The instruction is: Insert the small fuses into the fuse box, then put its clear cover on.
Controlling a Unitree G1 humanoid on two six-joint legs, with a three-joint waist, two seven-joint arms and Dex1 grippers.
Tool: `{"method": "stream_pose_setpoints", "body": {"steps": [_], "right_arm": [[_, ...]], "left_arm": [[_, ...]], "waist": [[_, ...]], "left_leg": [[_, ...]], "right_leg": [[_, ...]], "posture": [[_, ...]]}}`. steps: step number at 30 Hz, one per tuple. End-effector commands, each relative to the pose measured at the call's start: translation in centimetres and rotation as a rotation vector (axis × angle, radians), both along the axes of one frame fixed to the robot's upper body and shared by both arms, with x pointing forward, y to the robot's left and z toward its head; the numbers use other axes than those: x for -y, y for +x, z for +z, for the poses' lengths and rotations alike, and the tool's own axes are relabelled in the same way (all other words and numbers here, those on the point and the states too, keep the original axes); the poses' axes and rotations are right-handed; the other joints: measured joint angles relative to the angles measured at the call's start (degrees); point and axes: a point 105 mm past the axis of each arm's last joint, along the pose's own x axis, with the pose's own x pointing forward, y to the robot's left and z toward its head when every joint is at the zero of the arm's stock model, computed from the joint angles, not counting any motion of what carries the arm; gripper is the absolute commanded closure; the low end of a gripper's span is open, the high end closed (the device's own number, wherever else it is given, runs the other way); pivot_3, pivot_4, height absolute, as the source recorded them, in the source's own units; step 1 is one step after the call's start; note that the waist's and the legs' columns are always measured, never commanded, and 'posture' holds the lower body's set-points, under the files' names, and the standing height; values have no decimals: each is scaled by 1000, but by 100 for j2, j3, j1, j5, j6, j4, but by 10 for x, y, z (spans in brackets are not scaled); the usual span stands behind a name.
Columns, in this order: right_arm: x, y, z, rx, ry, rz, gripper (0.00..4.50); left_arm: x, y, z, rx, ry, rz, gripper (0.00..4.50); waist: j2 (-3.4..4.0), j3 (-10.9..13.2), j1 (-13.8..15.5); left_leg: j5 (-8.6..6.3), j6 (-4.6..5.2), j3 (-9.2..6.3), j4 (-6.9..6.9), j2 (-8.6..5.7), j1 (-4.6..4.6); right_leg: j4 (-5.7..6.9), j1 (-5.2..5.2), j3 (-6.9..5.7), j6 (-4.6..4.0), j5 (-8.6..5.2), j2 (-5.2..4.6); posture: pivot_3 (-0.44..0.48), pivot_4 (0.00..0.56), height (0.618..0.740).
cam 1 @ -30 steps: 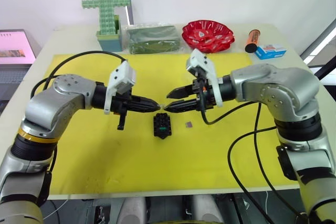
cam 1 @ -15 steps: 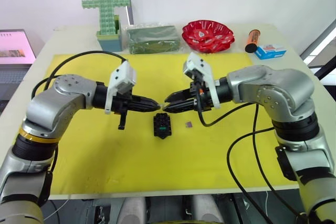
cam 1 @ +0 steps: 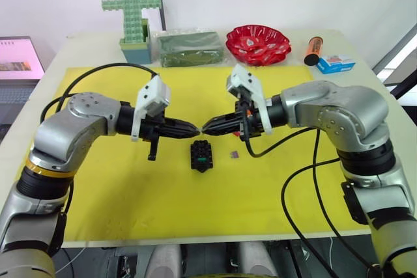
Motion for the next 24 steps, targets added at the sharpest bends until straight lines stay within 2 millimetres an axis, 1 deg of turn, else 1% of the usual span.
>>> {"method": "stream_pose_setpoints", "body": {"steps": [1,4,6,8,9,13,14,17,19,20,24], "right_arm": [[-5,-4,9,53,9,27,4459],[-5,-5,11,58,10,34,4459],[-6,-5,12,66,11,39,4459],[-6,-5,13,80,3,45,4500],[-5,-4,13,88,-6,46,4500],[-3,-1,3,123,-63,50,4500],[-3,-1,0,133,-76,60,4500],[-5,1,-12,158,-109,82,4500],[-7,4,-21,164,-133,89,4500],[-7,5,-24,164,-142,92,4500],[-7,7,-32,155,-168,100,4500]], "left_arm": [[0,-2,10,50,-16,-2,4500],[-1,-1,10,46,-11,2,4500],[-4,5,7,28,20,50,4500],[-7,7,7,14,34,72,4021],[-8,6,8,21,41,71,3859],[-23,2,-4,42,133,66,2417],[-27,0,-9,37,155,60,2039],[-39,-5,-32,-3,226,55,952],[-45,-2,-51,-9,279,75,278],[-46,-1,-57,-11,287,79,35],[-44,-2,-68,6,316,57,35]], "waist": [[0,0,-1],[0,0,-1],[0,0,-1],[0,0,1],[0,0,-4],[1,0,-9],[1,0,-18],[2,0,-16],[2,0,-4],[2,0,5],[1,0,36]], "left_leg": [[0,0,0,0,0,0],[0,0,0,0,0,0],[0,0,0,0,0,0],[0,0,0,0,0,0],[0,0,-1,0,0,0],[0,0,-1,-1,0,1],[0,0,-1,-2,0,1],[0,0,1,-4,0,2],[0,0,2,-3,1,2],[0,0,2,-1,1,1],[0,0,2,5,0,-2]], "right_leg": [[0,0,0,0,0,0],[0,0,0,0,0,0],[0,0,0,0,0,0],[0,0,0,0,0,0],[1,0,0,0,0,0],[0,-1,0,1,-1,2],[0,-2,0,1,-1,2],[0,-4,1,1,-2,2],[0,-4,1,1,-2,2],[1,-2,1,1,-2,2],[1,-1,1,1,-2,1]], "posture": [[0,150,740],[0,150,740],[0,150,740],[0,150,740],[0,150,740],[0,150,740],[0,150,740],[0,150,740],[0,150,740],[0,150,740],[0,150,740]]}}
